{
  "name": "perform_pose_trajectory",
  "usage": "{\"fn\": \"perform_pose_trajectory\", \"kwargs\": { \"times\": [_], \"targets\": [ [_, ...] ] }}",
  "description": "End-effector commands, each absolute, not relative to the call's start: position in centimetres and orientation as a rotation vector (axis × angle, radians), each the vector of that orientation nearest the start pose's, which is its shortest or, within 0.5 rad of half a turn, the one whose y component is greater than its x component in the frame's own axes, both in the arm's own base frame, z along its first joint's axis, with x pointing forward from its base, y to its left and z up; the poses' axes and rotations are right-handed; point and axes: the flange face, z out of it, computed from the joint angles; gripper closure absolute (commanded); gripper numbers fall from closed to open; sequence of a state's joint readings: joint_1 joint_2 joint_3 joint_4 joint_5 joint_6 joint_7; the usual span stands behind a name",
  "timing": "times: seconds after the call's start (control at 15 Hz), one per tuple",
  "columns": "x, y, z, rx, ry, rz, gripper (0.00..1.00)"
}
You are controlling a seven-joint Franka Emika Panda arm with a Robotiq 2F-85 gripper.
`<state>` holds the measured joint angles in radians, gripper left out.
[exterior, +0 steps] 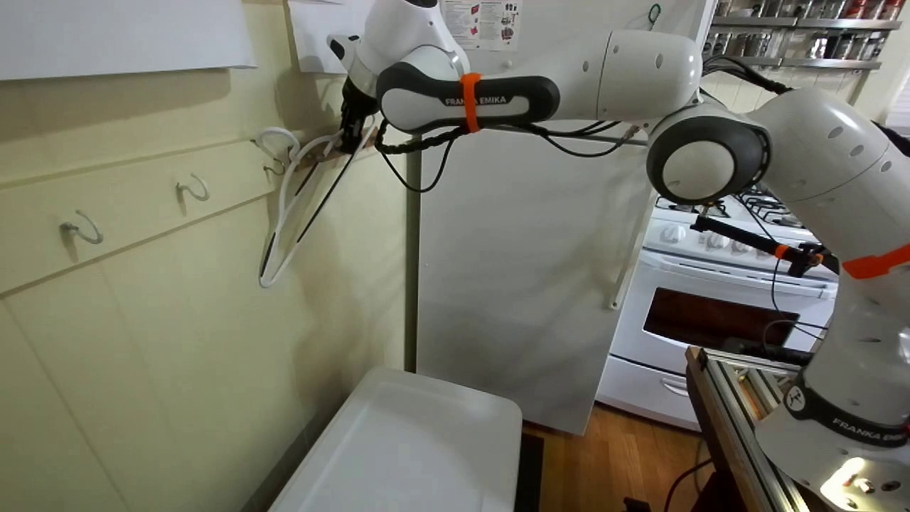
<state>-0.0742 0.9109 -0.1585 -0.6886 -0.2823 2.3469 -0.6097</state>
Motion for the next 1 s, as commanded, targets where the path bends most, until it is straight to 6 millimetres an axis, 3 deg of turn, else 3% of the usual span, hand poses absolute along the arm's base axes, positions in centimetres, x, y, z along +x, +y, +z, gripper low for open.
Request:
{"fn": "perform_pose_trajectory", "kwargs": {
  "times": [0.0, 0.33, 0.6, 0.93],
  "targets": [
    [81.7, -12.3, 50.7, 2.377, 0.737, 0.687, 1.00],
    [81.3, -11.6, 49.5, 2.484, 0.844, 0.575, 1.00],
    [81.1, -12.1, 49.0, 2.515, 0.857, 0.527, 1.00],
    [81.1, -12.0, 47.1, 2.574, 0.834, 0.478, 1.00]
  ]
}}
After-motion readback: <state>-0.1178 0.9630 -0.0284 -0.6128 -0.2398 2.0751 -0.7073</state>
